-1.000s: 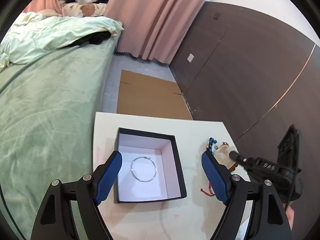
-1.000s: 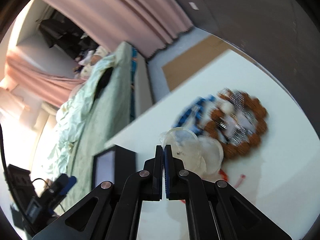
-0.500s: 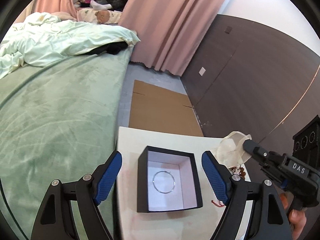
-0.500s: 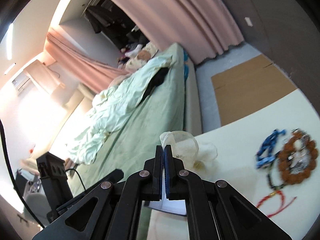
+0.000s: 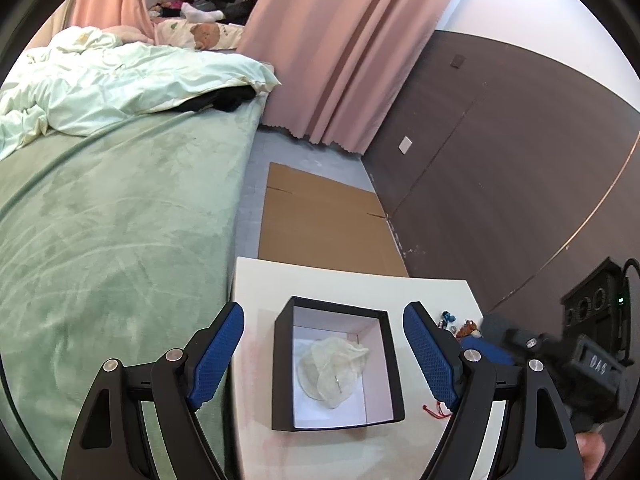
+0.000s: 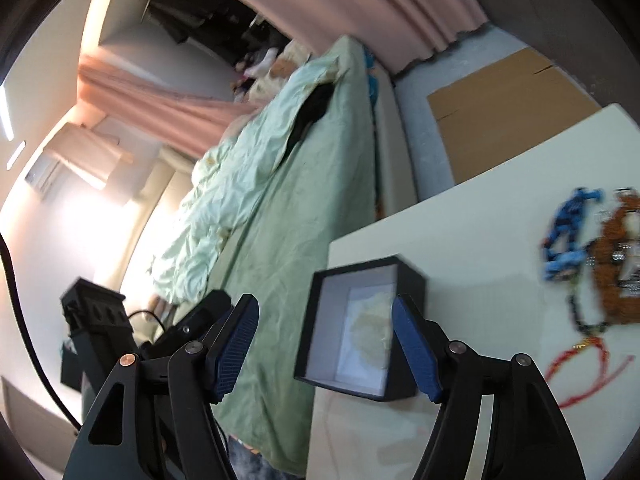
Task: Organize jewelry
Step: 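Carry the clear plastic bag with the right gripper and drop it into the box, then grasp the red string bracelet with the left gripper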
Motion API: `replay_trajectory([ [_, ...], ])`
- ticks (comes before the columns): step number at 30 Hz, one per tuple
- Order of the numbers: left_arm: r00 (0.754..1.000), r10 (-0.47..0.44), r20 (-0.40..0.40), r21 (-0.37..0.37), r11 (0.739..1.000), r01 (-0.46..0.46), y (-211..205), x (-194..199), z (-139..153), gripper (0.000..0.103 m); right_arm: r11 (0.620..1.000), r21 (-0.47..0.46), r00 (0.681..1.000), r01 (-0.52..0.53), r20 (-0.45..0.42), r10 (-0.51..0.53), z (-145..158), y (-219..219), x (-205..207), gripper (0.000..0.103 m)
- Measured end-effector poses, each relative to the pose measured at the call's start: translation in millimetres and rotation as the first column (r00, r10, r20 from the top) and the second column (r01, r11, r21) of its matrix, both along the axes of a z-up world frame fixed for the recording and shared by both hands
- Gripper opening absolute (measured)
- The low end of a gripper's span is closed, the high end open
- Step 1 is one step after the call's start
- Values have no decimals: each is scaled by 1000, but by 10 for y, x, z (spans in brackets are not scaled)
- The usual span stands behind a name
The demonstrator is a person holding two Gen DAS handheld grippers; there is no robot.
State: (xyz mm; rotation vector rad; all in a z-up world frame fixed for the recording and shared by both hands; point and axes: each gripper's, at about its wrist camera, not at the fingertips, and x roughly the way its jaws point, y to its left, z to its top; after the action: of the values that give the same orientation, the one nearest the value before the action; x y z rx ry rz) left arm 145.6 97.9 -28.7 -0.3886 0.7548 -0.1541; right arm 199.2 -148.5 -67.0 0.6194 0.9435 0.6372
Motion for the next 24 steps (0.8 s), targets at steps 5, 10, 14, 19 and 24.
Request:
replay_trajectory([
  [5, 999, -53, 5, 17, 998, 53, -218, -18, 6, 82, 994, -39, 994, 105, 17, -104, 111, -442, -126, 77],
  [10, 993, -117, 17, 33, 993, 116, -480, -62, 15, 82, 982, -86, 986, 169, 32, -167, 194, -796, -229, 77],
  [14, 986, -167, 24, 54, 985, 165, -717, -77, 8, 82, 971, -109, 978, 211, 31, -209, 193, -1038, -310, 77],
  [19, 966, -254, 45, 85, 965, 249, -1023, -108, 0, 82, 945, -156, 957, 288, 3, -291, 123, -1340, -426, 77],
  [24, 944, -328, 33, 142, 936, 320, -1320, -129, -67, 82, 924, -183, 934, 335, -64, -351, 21, -1596, -493, 77],
])
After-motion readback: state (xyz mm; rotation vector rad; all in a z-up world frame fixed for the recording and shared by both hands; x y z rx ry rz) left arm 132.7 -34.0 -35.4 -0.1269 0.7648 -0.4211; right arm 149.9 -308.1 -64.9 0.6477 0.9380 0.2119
